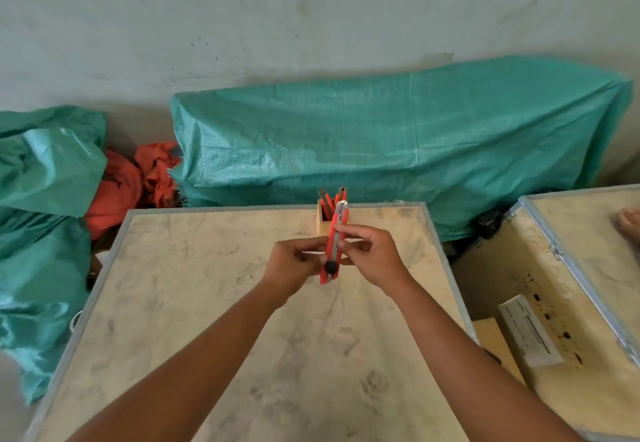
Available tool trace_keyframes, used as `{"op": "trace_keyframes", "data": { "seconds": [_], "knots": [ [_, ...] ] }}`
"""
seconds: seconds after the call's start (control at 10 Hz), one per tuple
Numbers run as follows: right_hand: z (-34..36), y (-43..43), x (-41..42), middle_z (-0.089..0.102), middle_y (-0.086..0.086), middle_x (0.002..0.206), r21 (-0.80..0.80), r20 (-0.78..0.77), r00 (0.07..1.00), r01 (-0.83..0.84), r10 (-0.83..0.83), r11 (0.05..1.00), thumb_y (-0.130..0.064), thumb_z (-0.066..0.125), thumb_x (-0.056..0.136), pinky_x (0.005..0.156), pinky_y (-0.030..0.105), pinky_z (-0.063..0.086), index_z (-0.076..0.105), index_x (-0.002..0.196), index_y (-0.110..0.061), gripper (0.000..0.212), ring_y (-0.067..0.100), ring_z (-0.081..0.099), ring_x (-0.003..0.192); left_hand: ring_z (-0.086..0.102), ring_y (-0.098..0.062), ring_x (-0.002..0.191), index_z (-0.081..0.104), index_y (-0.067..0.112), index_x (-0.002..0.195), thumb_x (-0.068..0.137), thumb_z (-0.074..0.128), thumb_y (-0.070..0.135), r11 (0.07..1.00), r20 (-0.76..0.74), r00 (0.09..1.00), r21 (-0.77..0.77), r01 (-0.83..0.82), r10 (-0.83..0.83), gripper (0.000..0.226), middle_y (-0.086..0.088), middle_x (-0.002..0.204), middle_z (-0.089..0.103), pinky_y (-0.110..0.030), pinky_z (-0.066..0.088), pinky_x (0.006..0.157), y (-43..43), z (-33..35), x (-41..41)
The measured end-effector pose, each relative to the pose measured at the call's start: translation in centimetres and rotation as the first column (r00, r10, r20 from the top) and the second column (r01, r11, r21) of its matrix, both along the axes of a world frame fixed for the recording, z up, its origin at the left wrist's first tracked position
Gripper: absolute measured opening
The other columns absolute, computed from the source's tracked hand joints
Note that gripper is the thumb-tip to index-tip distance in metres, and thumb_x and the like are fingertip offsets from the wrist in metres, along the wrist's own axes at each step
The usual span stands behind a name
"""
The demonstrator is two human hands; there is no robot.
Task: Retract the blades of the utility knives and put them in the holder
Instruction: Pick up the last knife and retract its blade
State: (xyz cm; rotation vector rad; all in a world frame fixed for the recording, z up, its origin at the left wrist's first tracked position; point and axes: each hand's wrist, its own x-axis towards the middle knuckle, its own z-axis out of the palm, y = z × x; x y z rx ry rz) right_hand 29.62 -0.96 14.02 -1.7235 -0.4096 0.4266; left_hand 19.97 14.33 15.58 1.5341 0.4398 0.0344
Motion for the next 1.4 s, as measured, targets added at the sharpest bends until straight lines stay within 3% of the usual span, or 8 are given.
{"op": "trace_keyframes", "data": {
  "seconds": [0.2,0.3,0.5,0.6,0.7,0.8,1.2,1.4],
  "knots": [
    [-1.2,2.2,7.4,0.076,0.004,0.112,0.023,0.083,0.992,0.092,-0.093,0.996,0.001,0.071,0.089,0.077,0.042,0.065,0.077,0.107,-0.036,0.042,0.026,0.076,0.095,0.076,-0.027,0.092,0.076,0.017,0.110,0.086,0.067,-0.008,1.000,0.002,1.000,0.001,0.004,-0.004,0.036,-0.006,0.107,0.078,-0.040,0.061,0.083,2.7,-1.2,8.4],
    [-2.4,3.4,10.8,0.077,0.001,0.111,0.011,0.166,0.971,0.173,-0.172,0.985,0.001,0.071,0.088,0.085,0.039,0.063,0.077,0.107,-0.032,0.039,0.020,0.075,0.097,0.070,-0.016,0.099,0.075,0.022,0.112,0.087,0.066,0.000,0.989,-0.032,0.999,0.143,-0.039,0.044,0.034,-0.001,0.117,0.075,-0.034,0.054,0.088,3.7,-2.6,12.1],
    [-5.8,5.4,14.2,0.078,0.003,0.110,-0.083,0.309,0.922,0.273,-0.235,0.959,0.002,0.071,0.088,0.083,0.022,0.058,0.078,0.110,-0.015,0.029,0.012,0.073,0.090,0.053,-0.029,0.129,0.049,0.017,0.142,0.081,0.077,0.019,0.886,-0.234,0.972,0.458,0.079,0.034,0.068,-0.009,0.142,0.057,-0.040,0.046,0.104,4.7,-6.6,16.2],
    [-8.2,5.9,14.5,0.078,0.004,0.108,-0.155,0.366,0.908,0.276,-0.205,0.948,0.002,0.071,0.088,0.082,0.022,0.058,0.078,0.109,-0.015,0.028,0.013,0.072,0.088,0.058,-0.036,0.122,0.051,0.008,0.136,0.079,0.079,0.020,0.887,-0.334,0.943,0.437,0.148,0.008,0.065,-0.016,0.136,0.060,-0.045,0.050,0.099,4.5,-8.6,17.1],
    [-10.2,5.9,14.2,0.078,0.006,0.105,-0.188,0.416,0.895,0.255,-0.159,0.948,0.006,0.069,0.088,0.082,0.036,0.062,0.078,0.108,-0.013,0.029,0.020,0.074,0.090,0.068,-0.033,0.101,0.063,0.015,0.121,0.080,0.073,0.015,0.876,-0.321,0.947,0.458,0.154,0.001,0.041,-0.009,0.113,0.072,-0.034,0.052,0.080,4.4,-10.1,17.6],
    [-11.0,5.7,14.0,0.078,0.009,0.105,-0.200,0.443,0.887,0.237,-0.128,0.951,0.010,0.067,0.086,0.082,0.042,0.063,0.078,0.108,-0.009,0.031,0.022,0.073,0.094,0.070,-0.027,0.091,0.068,0.022,0.117,0.081,0.068,0.010,0.866,-0.294,0.956,0.482,0.133,0.017,0.038,-0.004,0.102,0.075,-0.030,0.051,0.074,4.5,-10.7,17.7],
    [-11.0,5.7,13.6,0.077,0.008,0.109,-0.236,0.423,0.895,0.261,-0.143,0.936,0.005,0.071,0.086,0.087,0.045,0.062,0.077,0.112,-0.011,0.030,0.022,0.071,0.103,0.069,-0.023,0.097,0.066,0.022,0.122,0.083,0.065,0.006,0.887,-0.207,0.977,0.460,0.044,0.058,0.042,-0.001,0.109,0.075,-0.033,0.054,0.085,3.8,-10.8,17.2],
    [-8.5,5.1,12.8,0.078,0.005,0.110,-0.216,0.419,0.897,0.250,-0.142,0.944,-0.005,0.075,0.088,0.092,0.042,0.059,0.077,0.112,-0.012,0.025,0.022,0.070,0.104,0.067,-0.024,0.104,0.056,0.021,0.137,0.086,0.067,0.010,0.899,-0.176,0.980,0.438,-0.003,0.089,0.054,0.007,0.121,0.066,-0.037,0.054,0.090,3.4,-8.4,16.6]
  ]
}}
